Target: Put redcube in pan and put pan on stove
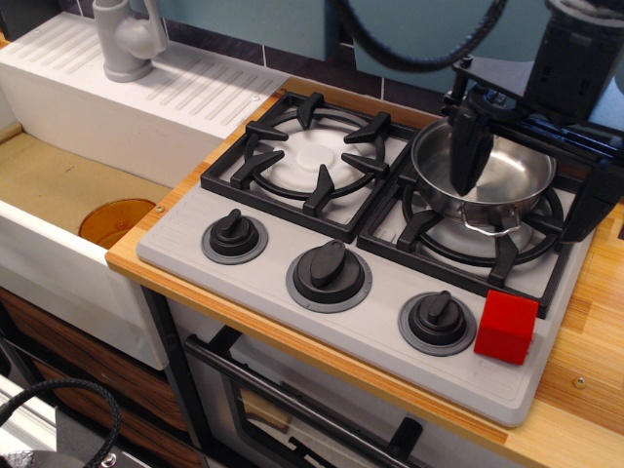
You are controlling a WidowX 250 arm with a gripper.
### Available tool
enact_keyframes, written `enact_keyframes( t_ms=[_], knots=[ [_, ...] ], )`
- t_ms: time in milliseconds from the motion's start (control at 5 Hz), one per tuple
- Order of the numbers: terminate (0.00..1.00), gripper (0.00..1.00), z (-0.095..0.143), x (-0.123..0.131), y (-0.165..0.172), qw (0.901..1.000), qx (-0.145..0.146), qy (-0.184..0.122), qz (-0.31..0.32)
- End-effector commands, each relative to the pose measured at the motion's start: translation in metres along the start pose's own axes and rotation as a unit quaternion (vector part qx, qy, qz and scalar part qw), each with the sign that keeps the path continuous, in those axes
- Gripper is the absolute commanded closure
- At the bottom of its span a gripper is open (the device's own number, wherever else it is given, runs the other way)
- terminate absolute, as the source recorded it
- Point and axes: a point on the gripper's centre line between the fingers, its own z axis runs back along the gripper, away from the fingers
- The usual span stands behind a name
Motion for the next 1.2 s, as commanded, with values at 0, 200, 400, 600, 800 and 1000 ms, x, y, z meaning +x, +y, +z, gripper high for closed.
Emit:
enact_keyframes(
  t_ms=[0,200,400,600,800,1000],
  knots=[
    [0.00,0.00,0.000,0.000,0.000,1.0000,0.000,0.000,0.000],
    [0.00,0.00,-0.013,0.000,-0.007,0.9998,-0.002,-0.019,0.002],
    [0.00,0.00,-0.025,0.003,-0.012,0.9994,-0.003,-0.034,0.003],
    [0.00,0.00,-0.035,0.004,-0.015,0.9989,-0.003,-0.047,0.002],
    [0.00,0.00,-0.043,0.004,-0.019,0.9983,0.001,-0.058,0.001],
    [0.00,0.00,-0.049,0.002,-0.022,0.9980,-0.001,-0.064,0.002]
  ],
)
